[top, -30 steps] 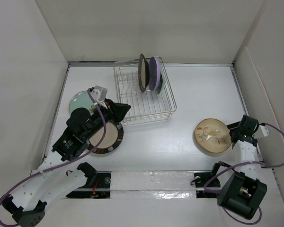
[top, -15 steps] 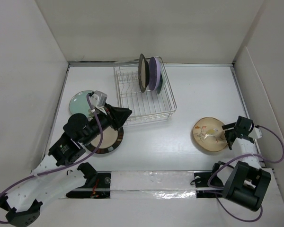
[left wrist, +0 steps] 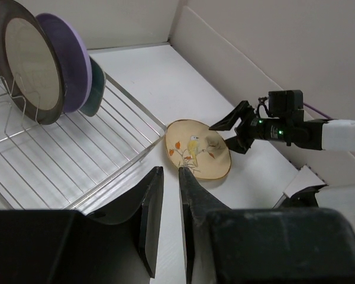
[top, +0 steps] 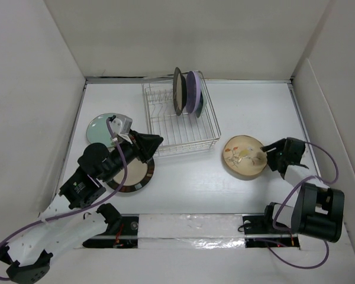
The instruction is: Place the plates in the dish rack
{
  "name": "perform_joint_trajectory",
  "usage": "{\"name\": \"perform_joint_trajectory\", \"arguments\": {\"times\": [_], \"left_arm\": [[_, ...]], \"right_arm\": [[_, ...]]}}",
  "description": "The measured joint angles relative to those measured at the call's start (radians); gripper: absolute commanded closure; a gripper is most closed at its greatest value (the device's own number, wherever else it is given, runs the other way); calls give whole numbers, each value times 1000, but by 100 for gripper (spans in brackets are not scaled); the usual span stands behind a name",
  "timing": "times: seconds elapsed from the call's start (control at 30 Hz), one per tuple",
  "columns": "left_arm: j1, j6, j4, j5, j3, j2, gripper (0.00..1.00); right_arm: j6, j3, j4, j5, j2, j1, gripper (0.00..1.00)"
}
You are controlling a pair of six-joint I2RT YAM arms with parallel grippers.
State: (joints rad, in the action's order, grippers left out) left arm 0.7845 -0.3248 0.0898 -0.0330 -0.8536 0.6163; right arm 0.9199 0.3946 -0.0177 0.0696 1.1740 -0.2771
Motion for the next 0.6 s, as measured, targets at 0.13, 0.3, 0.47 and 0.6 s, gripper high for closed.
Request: {"name": "perform_joint_trajectory", "arguments": {"times": [0.13, 0.3, 0.47, 0.6], "left_arm": [[0, 3, 5, 11, 0, 12, 85], [0, 8, 8, 24, 0, 35, 85], [0, 11, 13, 50, 0, 50, 85], [0, 14, 16, 64, -4, 58, 85]], "right_arm": [[-64, 0, -61, 51, 60, 2, 51], [-137, -6, -60, 130, 60, 5, 51], [-200, -17, 15, 185, 9, 12, 49], [-233, 7, 60, 191, 25, 37, 62]]}}
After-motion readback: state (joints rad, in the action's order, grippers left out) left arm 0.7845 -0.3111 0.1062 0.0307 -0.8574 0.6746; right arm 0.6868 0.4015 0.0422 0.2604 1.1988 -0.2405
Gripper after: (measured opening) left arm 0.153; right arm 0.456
